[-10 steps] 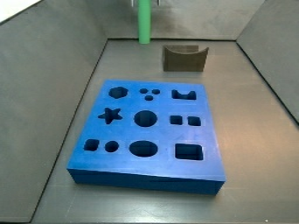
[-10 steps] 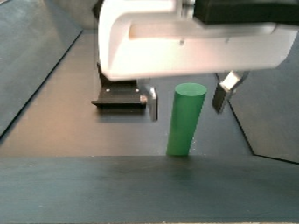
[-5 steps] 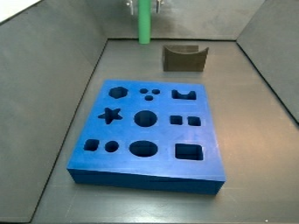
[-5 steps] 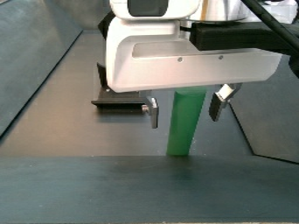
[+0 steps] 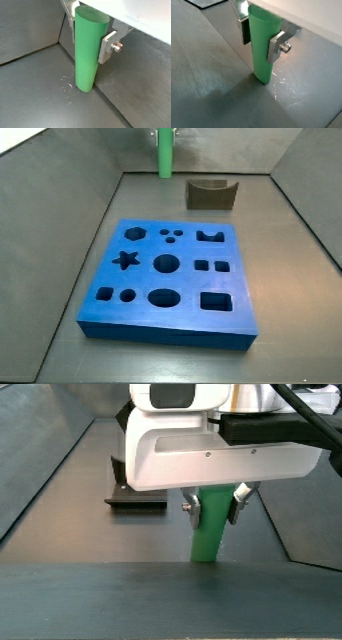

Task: Pick up the oval object. Move up. Move to above the board. Insert the oval object.
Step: Pick up the oval object.

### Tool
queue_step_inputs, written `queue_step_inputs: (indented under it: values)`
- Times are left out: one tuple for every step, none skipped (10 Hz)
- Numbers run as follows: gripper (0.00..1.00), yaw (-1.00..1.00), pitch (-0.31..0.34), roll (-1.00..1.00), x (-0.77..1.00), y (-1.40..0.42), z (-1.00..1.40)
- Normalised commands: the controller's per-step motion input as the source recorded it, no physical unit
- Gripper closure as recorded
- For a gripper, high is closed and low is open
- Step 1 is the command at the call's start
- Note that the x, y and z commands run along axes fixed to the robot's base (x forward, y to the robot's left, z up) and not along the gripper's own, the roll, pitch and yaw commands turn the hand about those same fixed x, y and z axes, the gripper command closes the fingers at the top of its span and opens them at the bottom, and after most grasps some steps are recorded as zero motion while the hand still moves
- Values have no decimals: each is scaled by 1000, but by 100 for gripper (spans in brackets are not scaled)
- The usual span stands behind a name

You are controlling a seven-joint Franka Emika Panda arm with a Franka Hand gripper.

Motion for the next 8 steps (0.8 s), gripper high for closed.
queue_step_inputs:
  values:
    - [100,0,0,0,0,0,0]
    - [100,0,0,0,0,0,0]
    - [100,0,0,0,0,0,0]
    - [100,0,0,0,0,0,0]
    - [100,0,0,0,0,0,0]
    - [100,0,0,0,0,0,0]
    - [100,0,0,0,0,0,0]
    - [100,0,0,0,0,0,0]
